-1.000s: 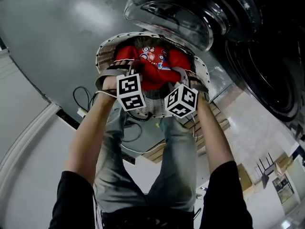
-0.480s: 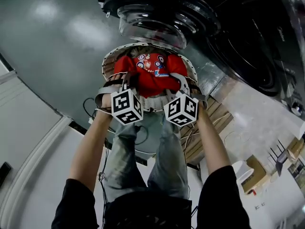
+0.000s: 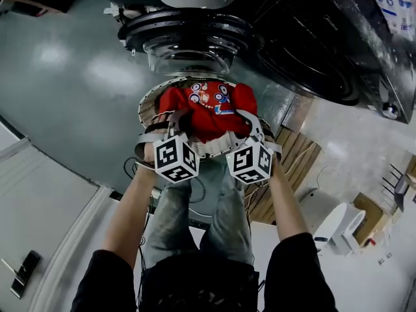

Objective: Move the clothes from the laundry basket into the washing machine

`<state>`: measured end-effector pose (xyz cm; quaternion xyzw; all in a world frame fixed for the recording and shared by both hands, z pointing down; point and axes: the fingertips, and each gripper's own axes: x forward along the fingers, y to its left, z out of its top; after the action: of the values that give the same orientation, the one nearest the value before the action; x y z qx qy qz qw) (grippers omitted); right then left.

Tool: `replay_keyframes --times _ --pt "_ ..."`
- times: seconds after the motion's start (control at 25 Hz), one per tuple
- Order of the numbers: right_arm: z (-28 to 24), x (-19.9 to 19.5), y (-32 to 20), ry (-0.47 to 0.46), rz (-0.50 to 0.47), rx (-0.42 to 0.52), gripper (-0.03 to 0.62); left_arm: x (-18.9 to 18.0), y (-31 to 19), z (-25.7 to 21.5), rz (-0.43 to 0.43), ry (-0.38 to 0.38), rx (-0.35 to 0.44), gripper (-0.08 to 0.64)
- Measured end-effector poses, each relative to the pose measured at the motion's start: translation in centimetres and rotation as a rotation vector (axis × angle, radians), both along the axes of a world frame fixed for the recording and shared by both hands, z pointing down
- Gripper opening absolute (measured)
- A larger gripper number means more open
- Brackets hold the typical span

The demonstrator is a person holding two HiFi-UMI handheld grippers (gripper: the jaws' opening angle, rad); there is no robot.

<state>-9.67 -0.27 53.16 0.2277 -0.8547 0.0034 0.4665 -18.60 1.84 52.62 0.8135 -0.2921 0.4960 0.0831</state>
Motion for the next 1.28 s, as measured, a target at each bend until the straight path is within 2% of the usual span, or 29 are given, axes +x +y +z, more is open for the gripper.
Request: replay_keyframes --times 0.24,0.48,0.92,1.28 --pt "-2.7 2.2 -0.5 -0.014 0.119 0.045 0.106 2.1 -1.0 -2.4 0.068 0.018 0.033 0.13" --pt "-4.1 6.5 -0.8 -0.008 0.202 0.084 0.106 6.3 -2.1 -3.7 0.143 0.017 0.062 0.13" --pt "-6.9 20.5 -2.2 -0.014 0.327 0.144 0.106 20.2 -4.7 -6.6 0.247 0.01 0.129 0.13" --pt "-10.7 30.9 -4.9 -0.072 0.354 0.197 0.106 30.6 -7.6 -10.9 0.276 -0.036 0.198 0.13"
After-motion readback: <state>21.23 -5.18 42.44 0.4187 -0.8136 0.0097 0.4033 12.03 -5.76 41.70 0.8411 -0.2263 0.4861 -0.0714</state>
